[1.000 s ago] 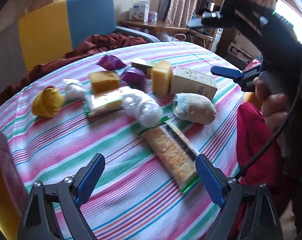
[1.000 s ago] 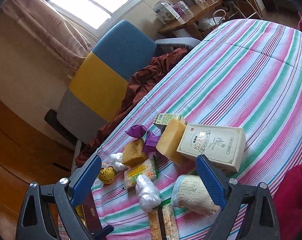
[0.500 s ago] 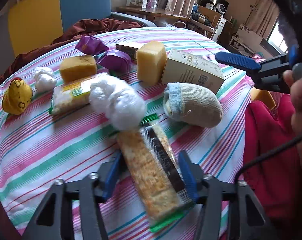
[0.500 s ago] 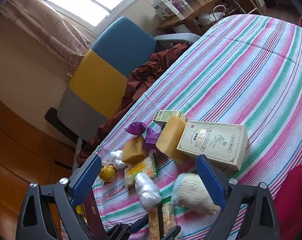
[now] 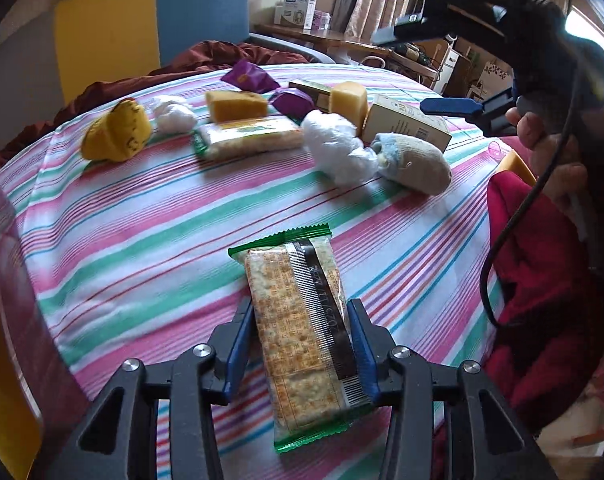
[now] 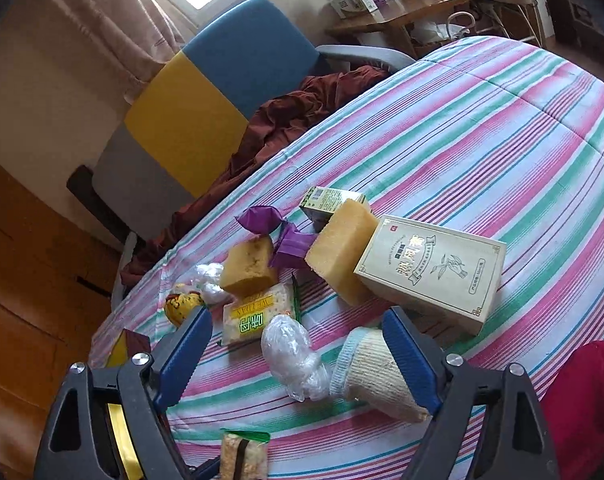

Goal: Organize objects
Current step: 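Carry the cracker packet with the left gripper over the gold tin while the right gripper grasps a plastic-wrapped bundle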

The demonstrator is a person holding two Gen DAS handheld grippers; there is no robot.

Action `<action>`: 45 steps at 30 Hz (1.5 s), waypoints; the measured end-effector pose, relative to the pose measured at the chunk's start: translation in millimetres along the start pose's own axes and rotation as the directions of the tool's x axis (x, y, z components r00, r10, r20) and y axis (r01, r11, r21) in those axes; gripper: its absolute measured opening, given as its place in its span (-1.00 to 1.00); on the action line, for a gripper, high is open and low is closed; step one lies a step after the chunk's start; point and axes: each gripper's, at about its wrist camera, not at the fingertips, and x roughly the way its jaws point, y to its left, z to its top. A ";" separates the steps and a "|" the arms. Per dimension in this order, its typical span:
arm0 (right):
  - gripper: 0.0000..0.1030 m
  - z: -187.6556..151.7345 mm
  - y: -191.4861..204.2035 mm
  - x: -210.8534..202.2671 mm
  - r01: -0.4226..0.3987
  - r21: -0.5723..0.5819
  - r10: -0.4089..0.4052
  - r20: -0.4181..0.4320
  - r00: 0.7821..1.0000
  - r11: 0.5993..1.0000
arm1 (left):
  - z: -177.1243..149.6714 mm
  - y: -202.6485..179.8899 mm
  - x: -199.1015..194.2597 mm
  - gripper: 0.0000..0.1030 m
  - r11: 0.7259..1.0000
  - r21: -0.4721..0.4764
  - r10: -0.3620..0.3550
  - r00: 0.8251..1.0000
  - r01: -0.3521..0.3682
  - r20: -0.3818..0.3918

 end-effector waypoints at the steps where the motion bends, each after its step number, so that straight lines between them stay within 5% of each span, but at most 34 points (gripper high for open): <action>1: 0.53 -1.9 5.8 2.8 0.010 -0.031 -0.011 -0.014 1.000 0.999 | -4.4 3.1 -3.7 -0.11 1.000 -0.004 0.006 1.000 -0.006 0.008; 7: 0.35 -15.9 39.9 36.6 0.098 -0.226 -0.131 -0.134 0.982 0.969 | -13.2 14.8 -10.5 -0.11 1.000 -0.029 0.002 0.999 -0.001 0.041; 11: 0.22 -26.7 53.7 68.5 0.217 -0.366 -0.294 -0.167 0.941 0.905 | -14.8 15.0 -10.2 -0.11 0.999 -0.036 -0.003 0.999 0.005 0.054; 13: 0.08 -29.6 52.9 79.8 0.234 -0.400 -0.331 -0.192 0.924 0.886 | -15.2 15.4 -10.5 -0.11 0.999 -0.041 -0.005 0.998 0.008 0.060; 15: -0.32 -33.0 53.5 85.1 0.257 -0.438 -0.365 -0.183 0.913 0.861 | -16.2 15.9 -10.0 -0.11 0.999 -0.044 -0.005 0.998 0.008 0.065; 16: -0.32 -34.5 53.1 86.5 0.269 -0.450 -0.381 -0.178 0.907 0.852 | -16.8 16.2 -10.5 -0.11 0.999 -0.043 -0.003 0.998 0.006 0.068; 29: -0.37 -31.6 46.5 76.6 0.186 -0.400 -0.287 -0.209 0.935 0.897 | -20.9 15.3 -21.7 -0.18 0.998 -0.065 0.032 0.996 -0.027 0.084; 37: -0.38 -37.9 69.6 66.0 0.083 -0.469 -0.199 -0.202 0.959 0.879 | -12.5 11.2 -64.4 -0.18 0.997 -0.066 0.037 0.985 -0.026 0.167; 41: -0.38 -44.6 79.3 67.6 0.058 -0.517 -0.195 -0.216 0.957 0.854 | -4.7 34.1 -100.7 -0.18 0.988 -0.148 0.080 0.973 -0.049 0.217; 45: -0.38 -47.1 79.8 66.7 0.061 -0.534 -0.204 -0.214 0.955 0.843 | -4.8 84.4 -130.9 -0.18 0.951 -0.296 0.165 0.961 -0.095 0.222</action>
